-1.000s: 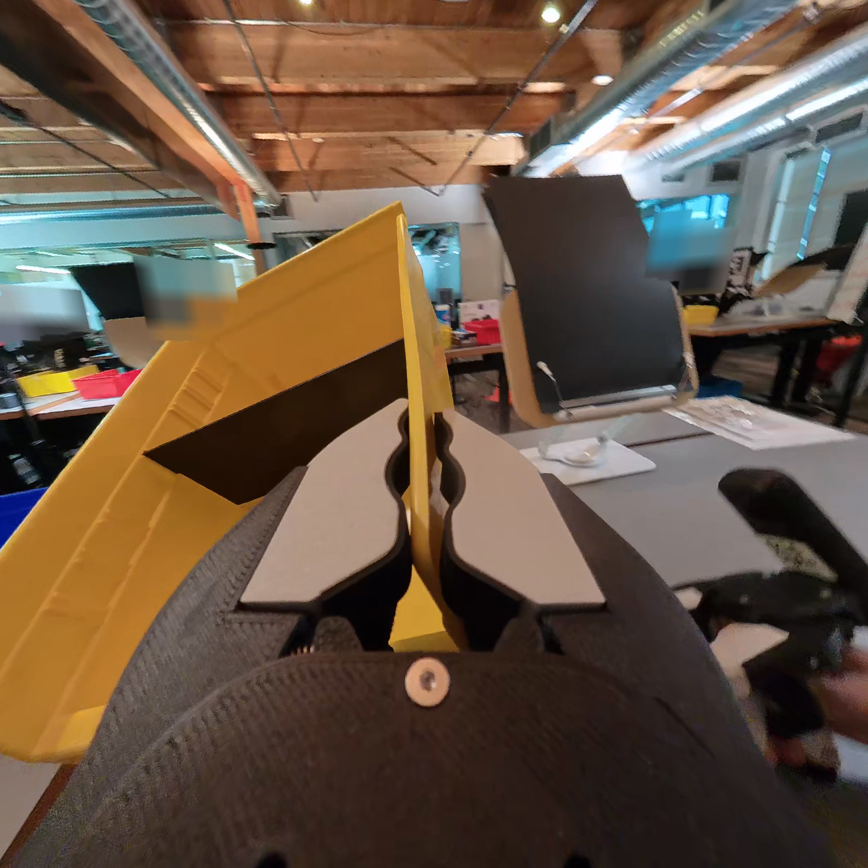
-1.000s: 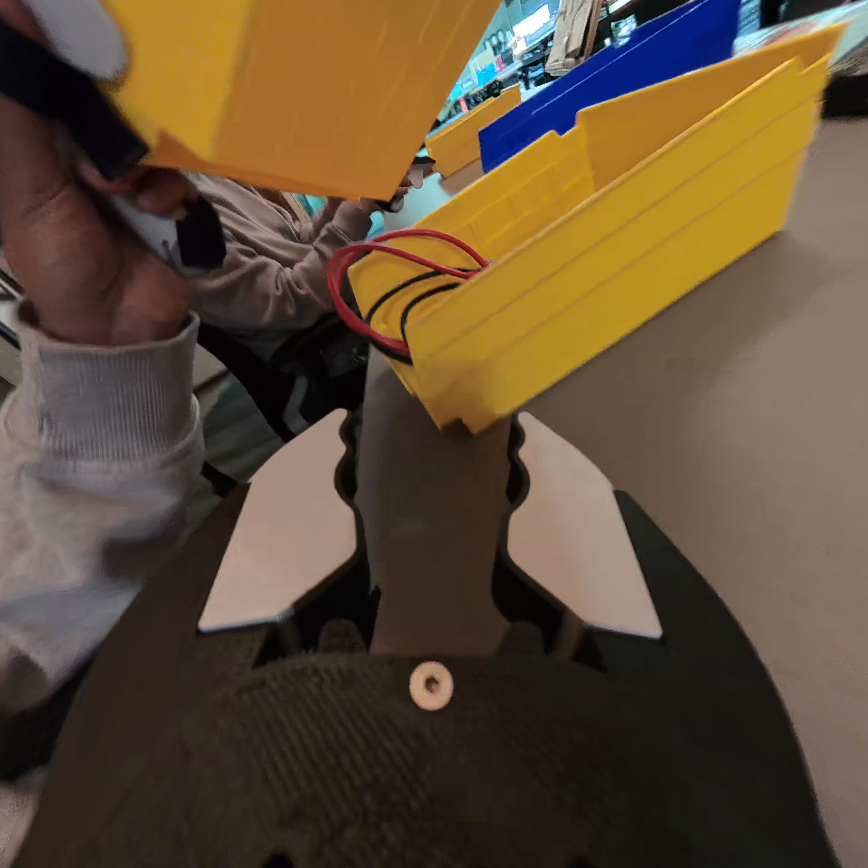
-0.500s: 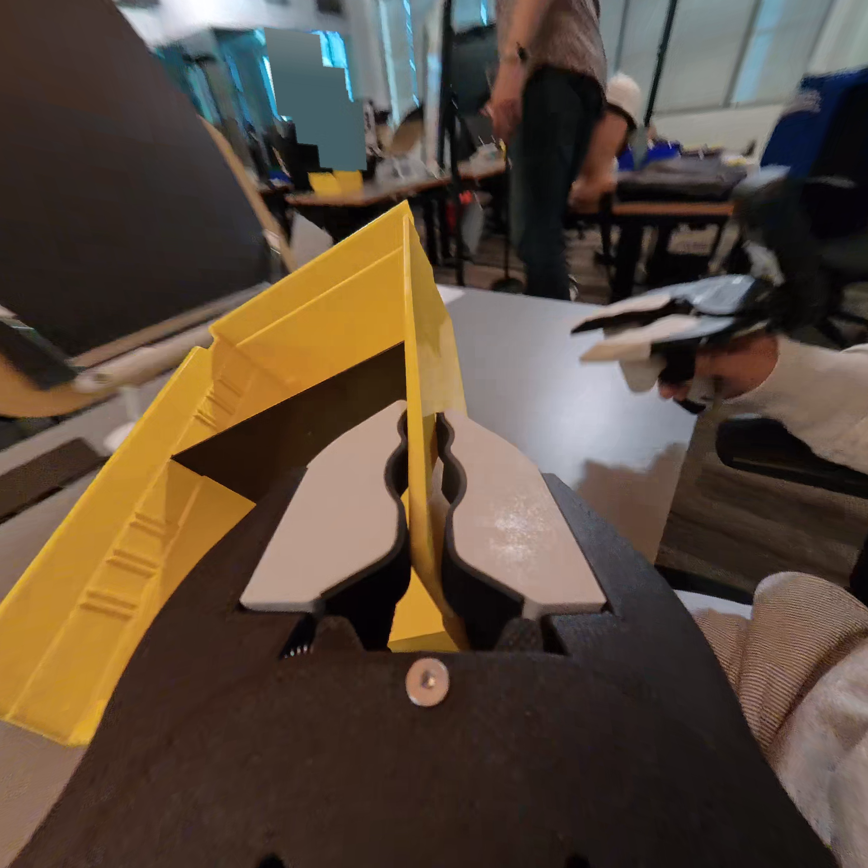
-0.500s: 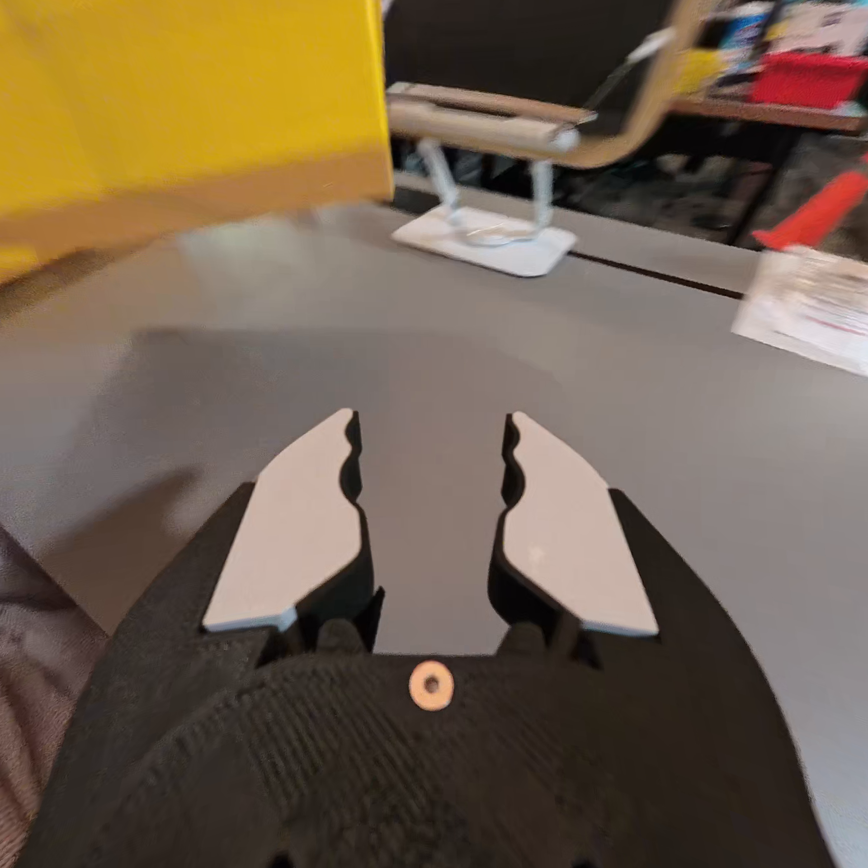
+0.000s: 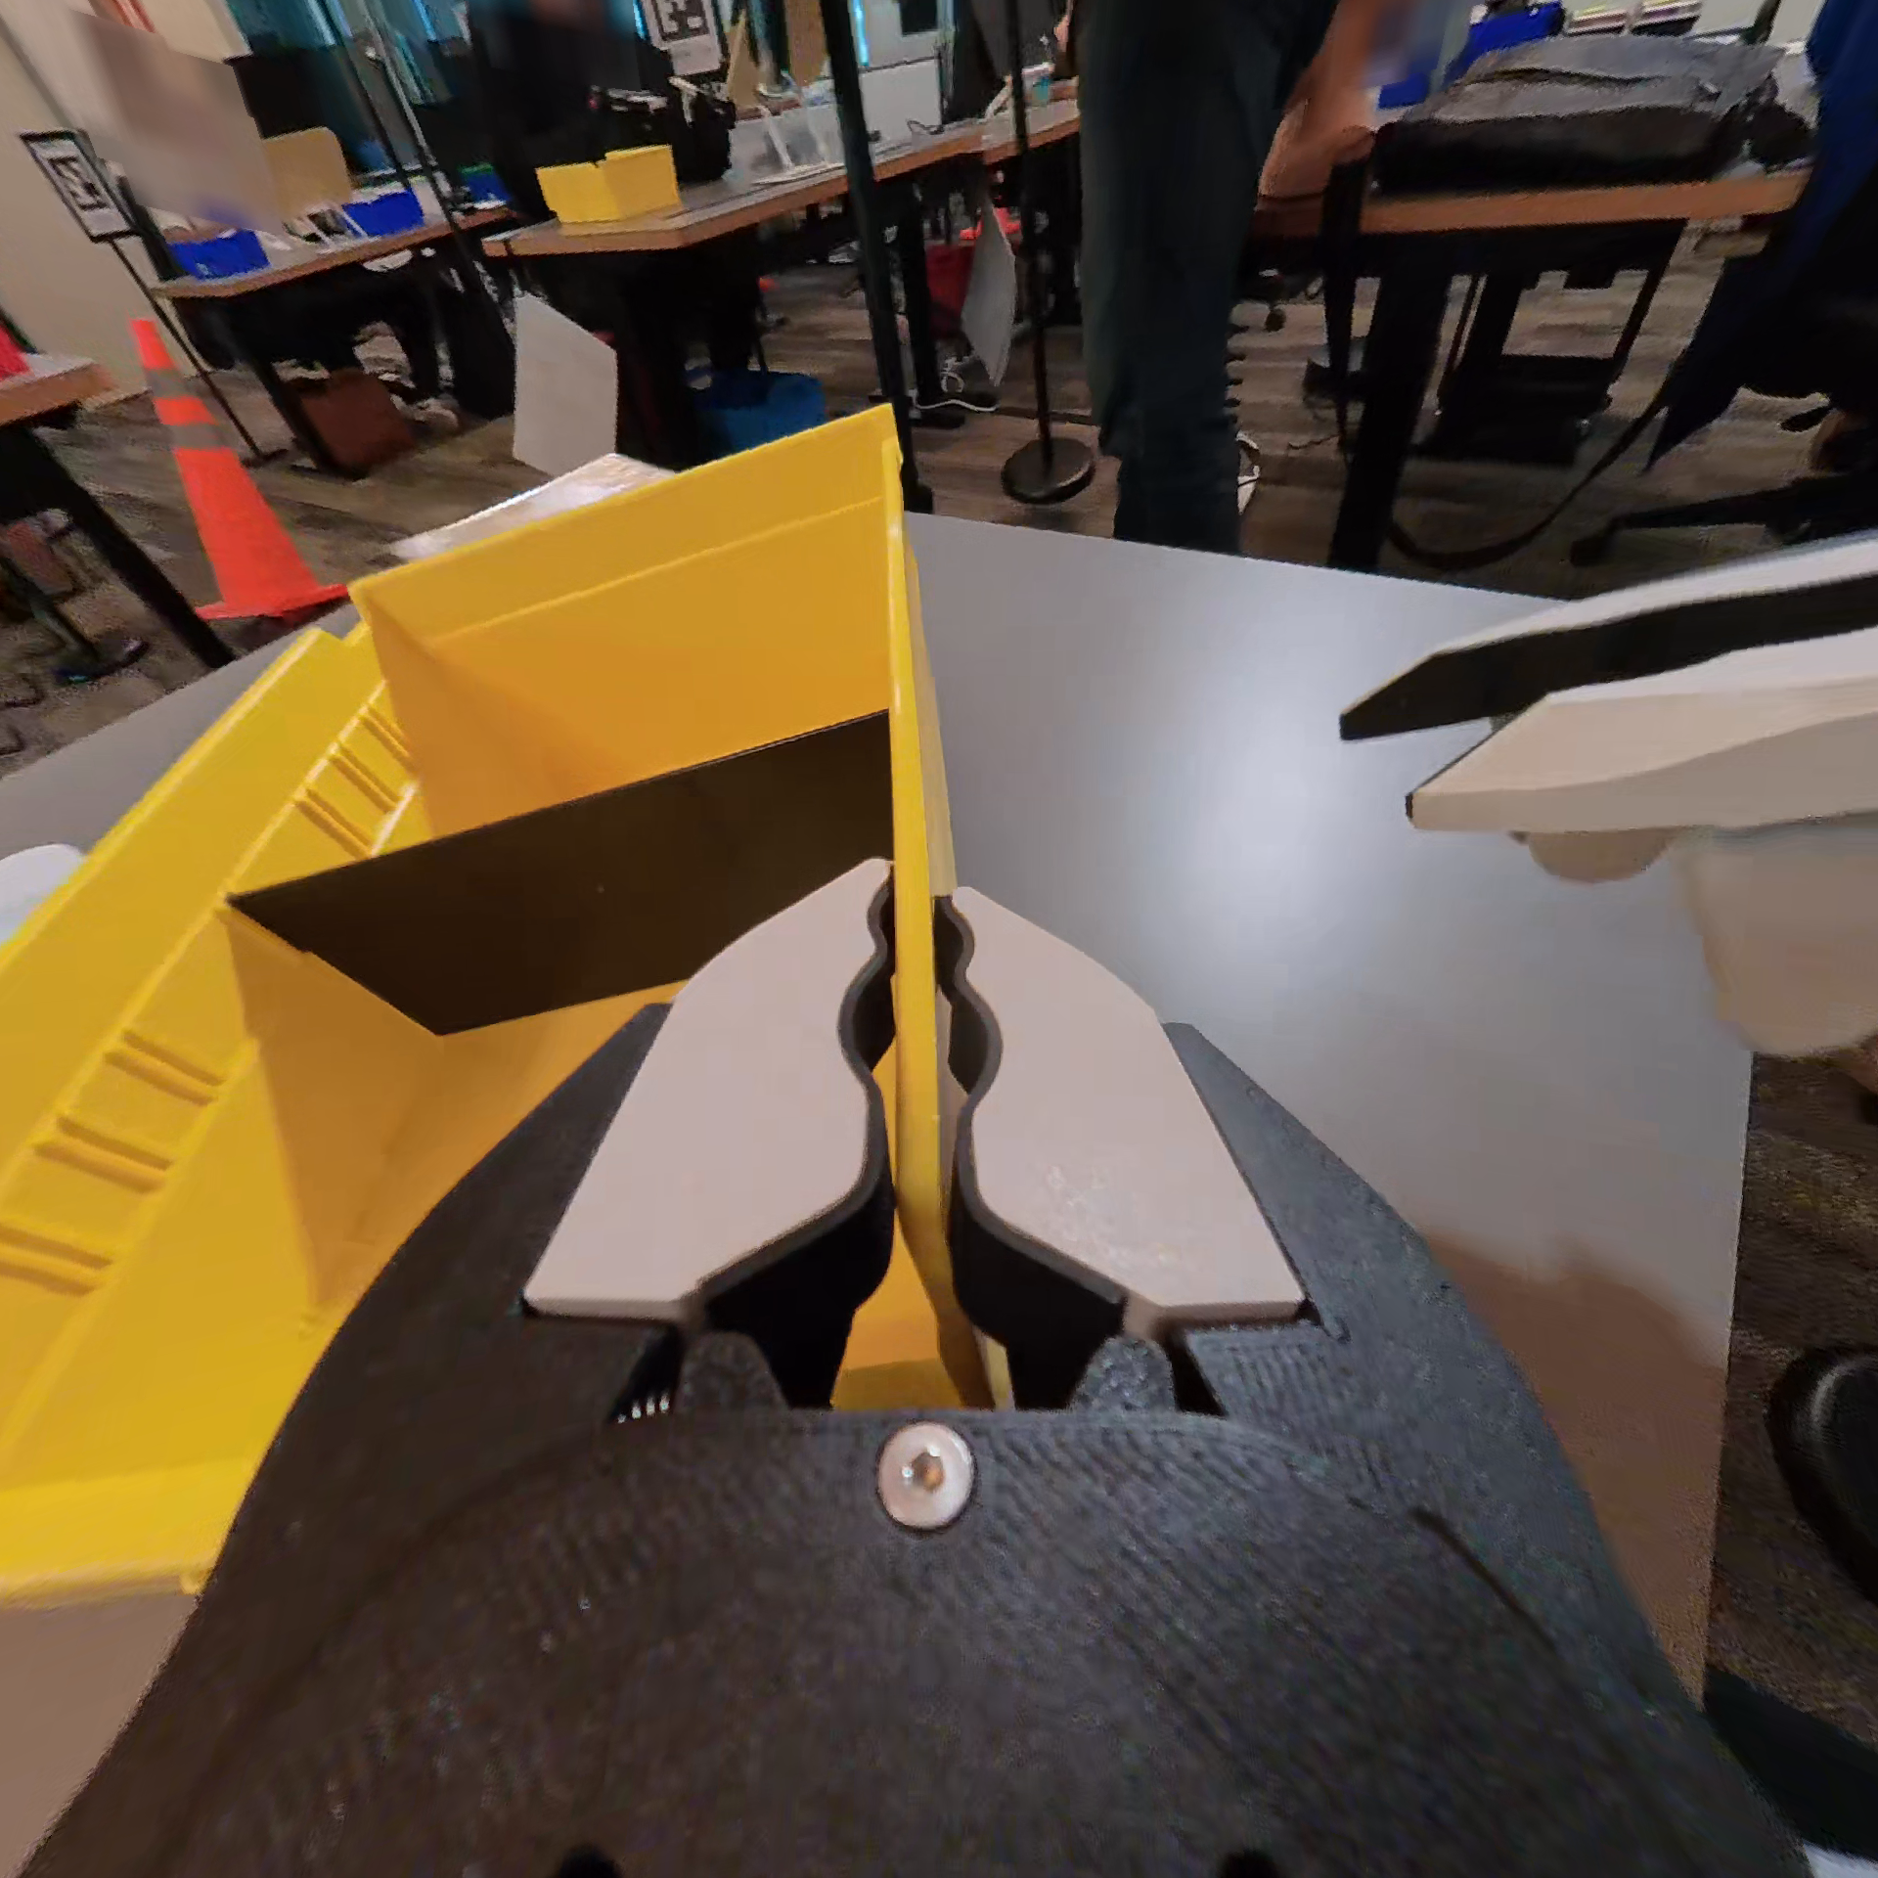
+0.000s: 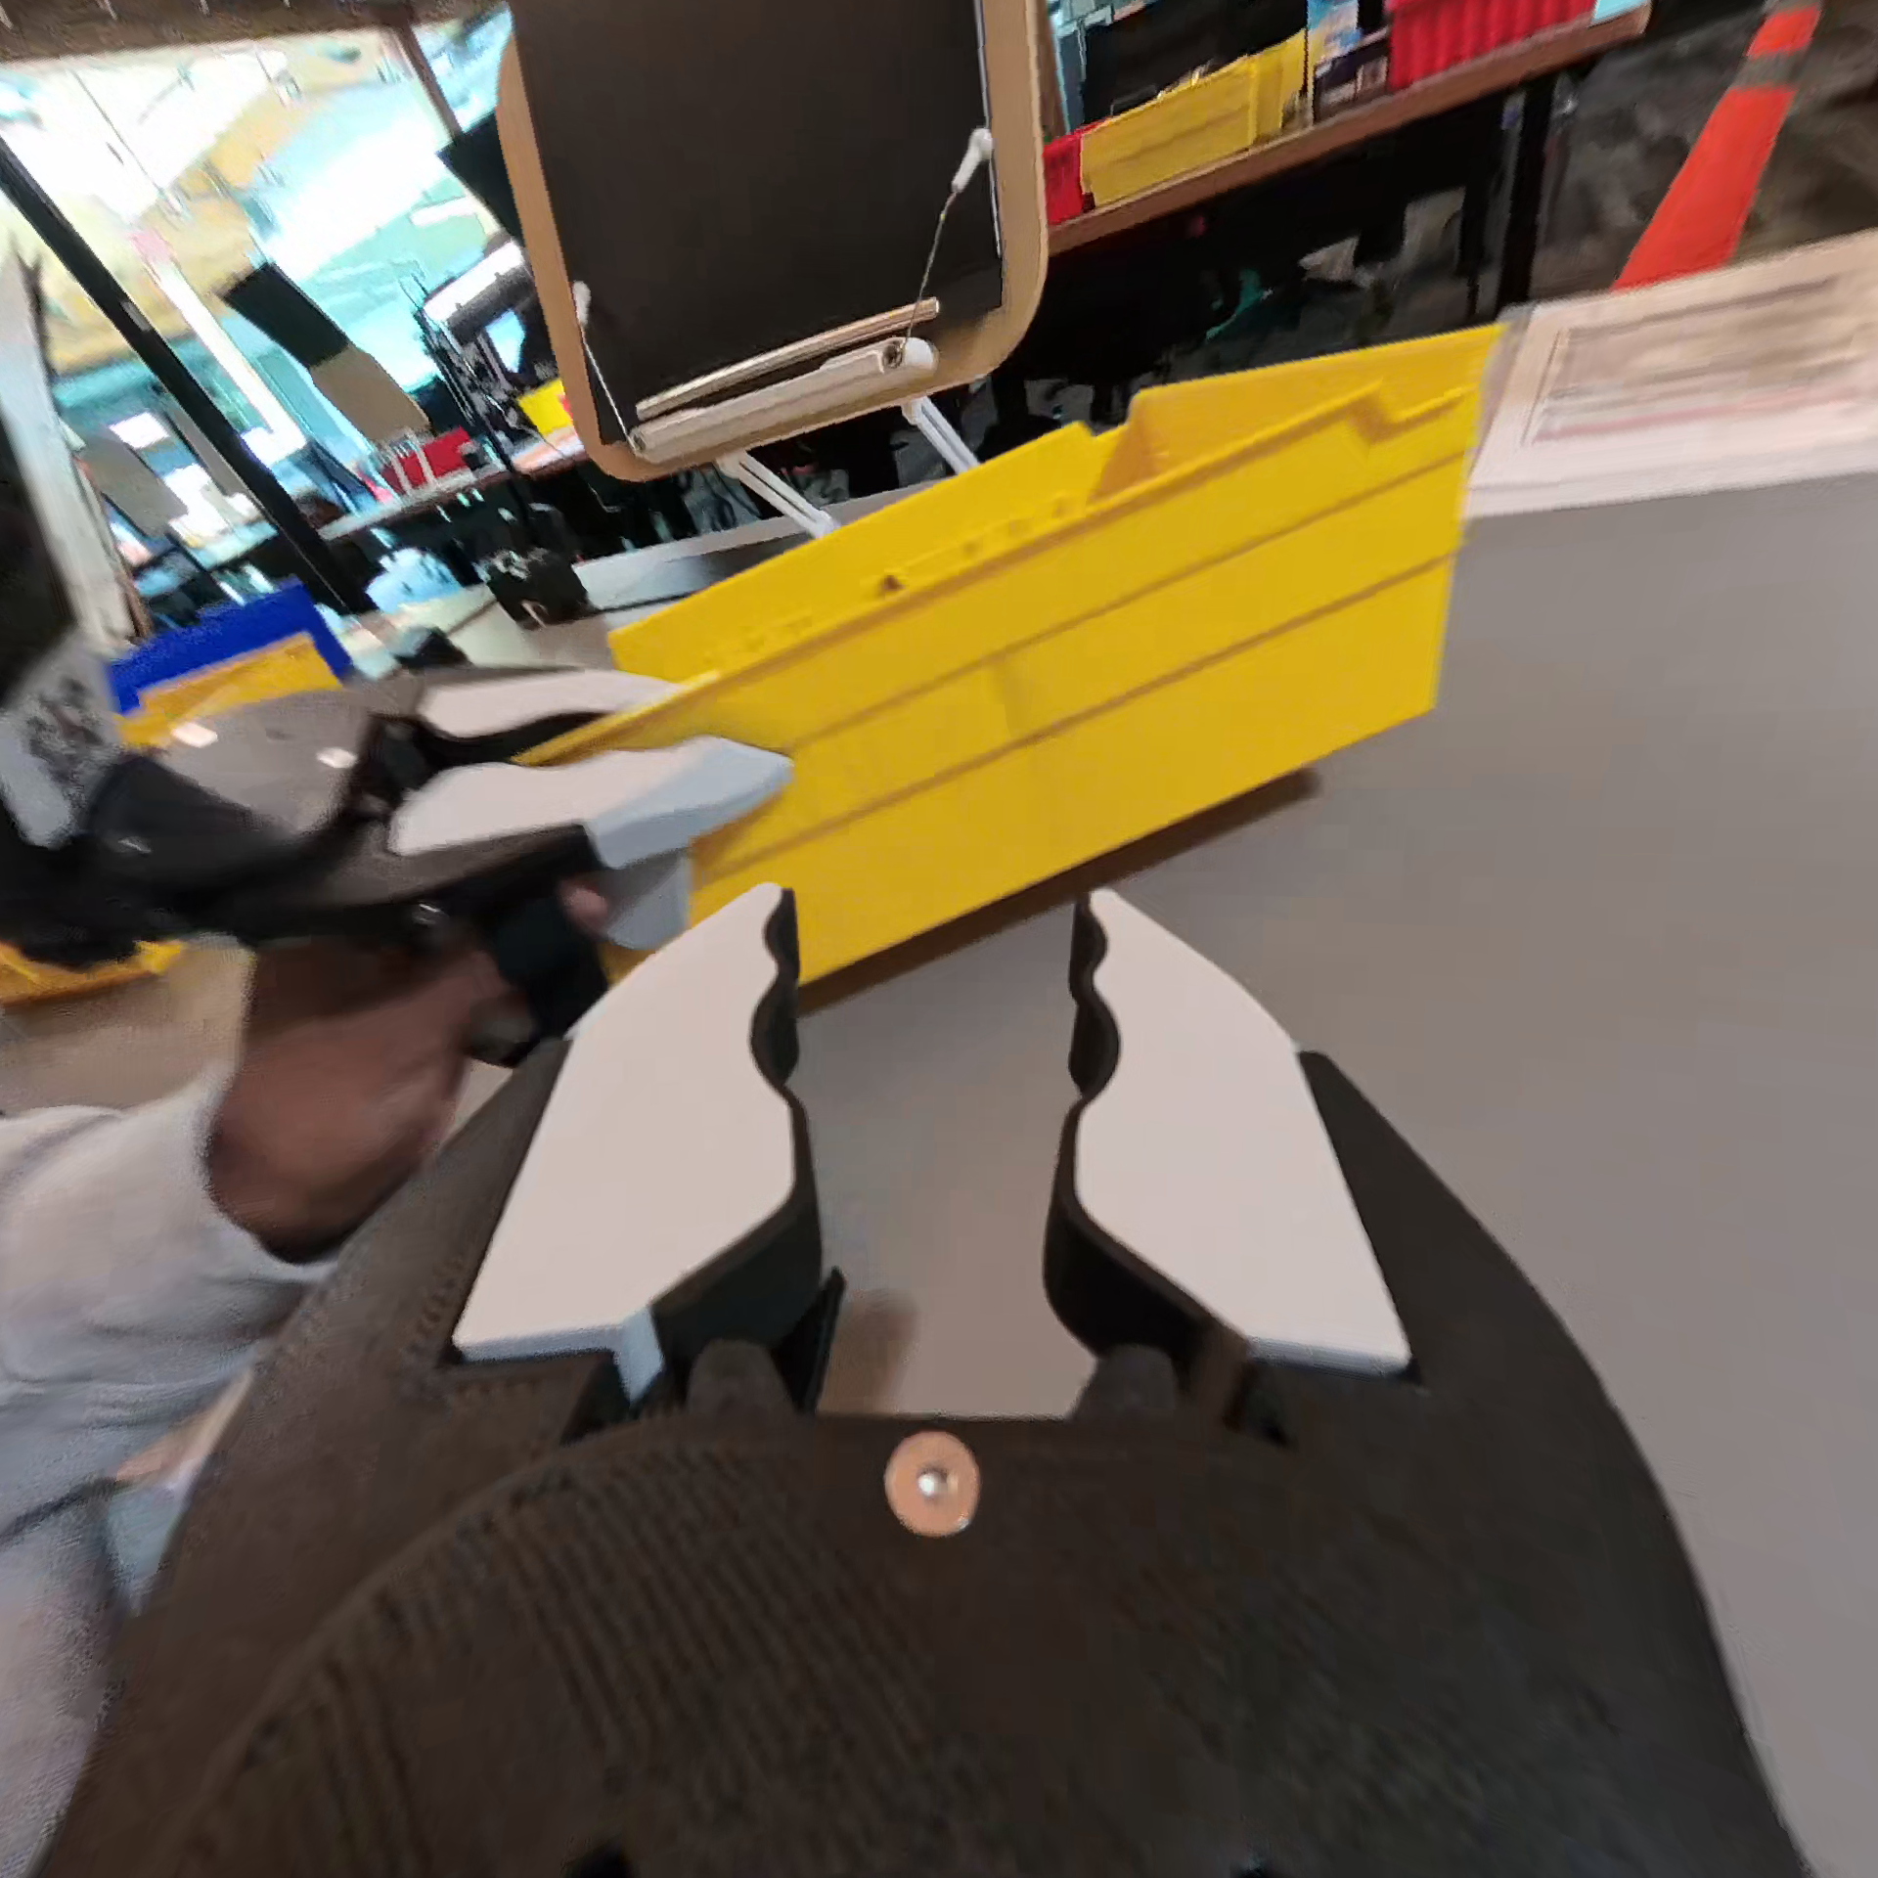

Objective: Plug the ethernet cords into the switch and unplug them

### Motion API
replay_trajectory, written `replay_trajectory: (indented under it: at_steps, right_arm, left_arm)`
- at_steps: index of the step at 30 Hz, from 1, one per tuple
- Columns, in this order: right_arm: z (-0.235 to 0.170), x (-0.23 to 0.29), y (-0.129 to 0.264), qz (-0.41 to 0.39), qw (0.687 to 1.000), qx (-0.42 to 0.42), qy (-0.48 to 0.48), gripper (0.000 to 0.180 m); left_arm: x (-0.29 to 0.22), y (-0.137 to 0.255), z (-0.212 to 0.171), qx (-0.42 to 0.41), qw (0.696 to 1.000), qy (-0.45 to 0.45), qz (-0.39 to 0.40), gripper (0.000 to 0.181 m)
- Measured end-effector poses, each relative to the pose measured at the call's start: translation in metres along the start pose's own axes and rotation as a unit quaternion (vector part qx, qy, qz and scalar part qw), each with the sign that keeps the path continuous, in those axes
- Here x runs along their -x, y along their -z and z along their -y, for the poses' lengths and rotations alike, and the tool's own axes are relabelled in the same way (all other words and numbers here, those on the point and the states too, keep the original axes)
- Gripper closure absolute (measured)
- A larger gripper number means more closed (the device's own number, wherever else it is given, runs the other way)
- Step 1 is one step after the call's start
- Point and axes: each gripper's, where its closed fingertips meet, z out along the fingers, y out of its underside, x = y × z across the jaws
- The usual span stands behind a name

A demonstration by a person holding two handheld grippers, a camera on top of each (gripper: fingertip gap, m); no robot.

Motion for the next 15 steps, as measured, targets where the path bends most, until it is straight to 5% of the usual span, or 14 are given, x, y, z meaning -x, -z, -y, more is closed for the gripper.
replay_trajectory:
  at_steps: [10, 15]
  right_arm:
    - [0.005, -0.017, 0.037, -0.076, 0.996, -0.042, 0.027, 0.137]
    - [-0.012, -0.018, 0.042, -0.139, 0.986, -0.003, 0.095, 0.13]
  left_arm:
    - [-0.057, -0.047, 0.0, -0.011, 0.99, 0.036, -0.137, 0.162]
    - [-0.078, -0.009, 0.014, -0.035, 0.961, 0.065, -0.265, 0.122]
